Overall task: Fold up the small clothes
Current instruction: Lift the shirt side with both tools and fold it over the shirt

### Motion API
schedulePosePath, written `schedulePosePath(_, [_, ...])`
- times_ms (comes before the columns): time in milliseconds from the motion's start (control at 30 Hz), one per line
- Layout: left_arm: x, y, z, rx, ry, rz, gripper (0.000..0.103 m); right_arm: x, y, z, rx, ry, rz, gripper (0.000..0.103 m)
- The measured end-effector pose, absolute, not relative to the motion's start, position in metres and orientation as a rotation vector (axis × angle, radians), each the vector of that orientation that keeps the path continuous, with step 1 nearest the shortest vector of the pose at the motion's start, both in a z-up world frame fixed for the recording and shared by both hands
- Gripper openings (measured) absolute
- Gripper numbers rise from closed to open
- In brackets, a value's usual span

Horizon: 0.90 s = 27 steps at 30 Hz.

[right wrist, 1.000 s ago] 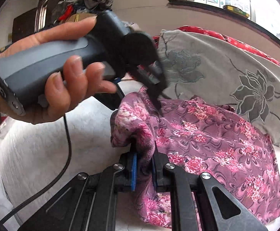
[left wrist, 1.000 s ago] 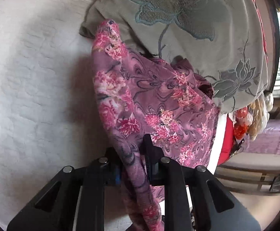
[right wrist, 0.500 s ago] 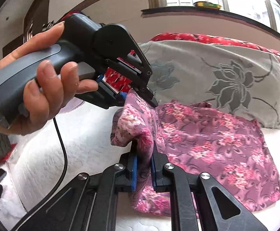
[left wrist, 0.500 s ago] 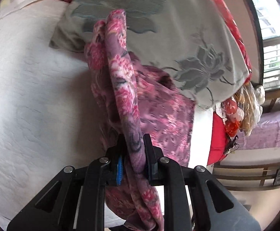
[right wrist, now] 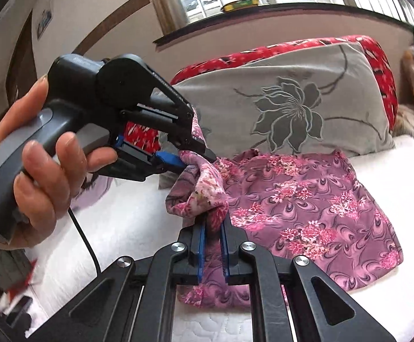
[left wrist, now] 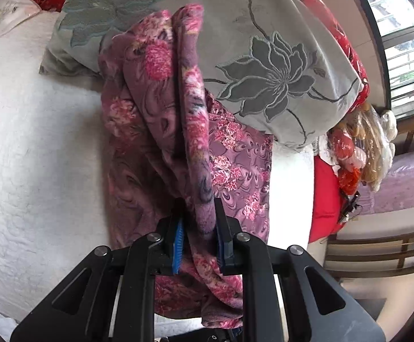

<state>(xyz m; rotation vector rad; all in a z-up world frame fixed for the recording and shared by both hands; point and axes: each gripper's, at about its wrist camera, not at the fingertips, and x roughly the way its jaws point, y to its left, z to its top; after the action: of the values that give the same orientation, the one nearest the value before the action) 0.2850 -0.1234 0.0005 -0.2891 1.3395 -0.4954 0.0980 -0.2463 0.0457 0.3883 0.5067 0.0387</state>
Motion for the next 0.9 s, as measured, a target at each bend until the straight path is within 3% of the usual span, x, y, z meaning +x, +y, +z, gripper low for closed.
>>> schedulePosePath(533, [0.293, -0.174, -0.022, -0.267, 1.357, -0.418, 0.015, 0.113, -0.330, -0.005, 0.859, 0.491, 0.121, 0.008])
schedulePosePath(900, [0.283, -0.227, -0.030, -0.197, 1.378, -0.457, 0.016, 0.093, -0.366, -0.011, 0.991, 0.441, 0.114, 0.008])
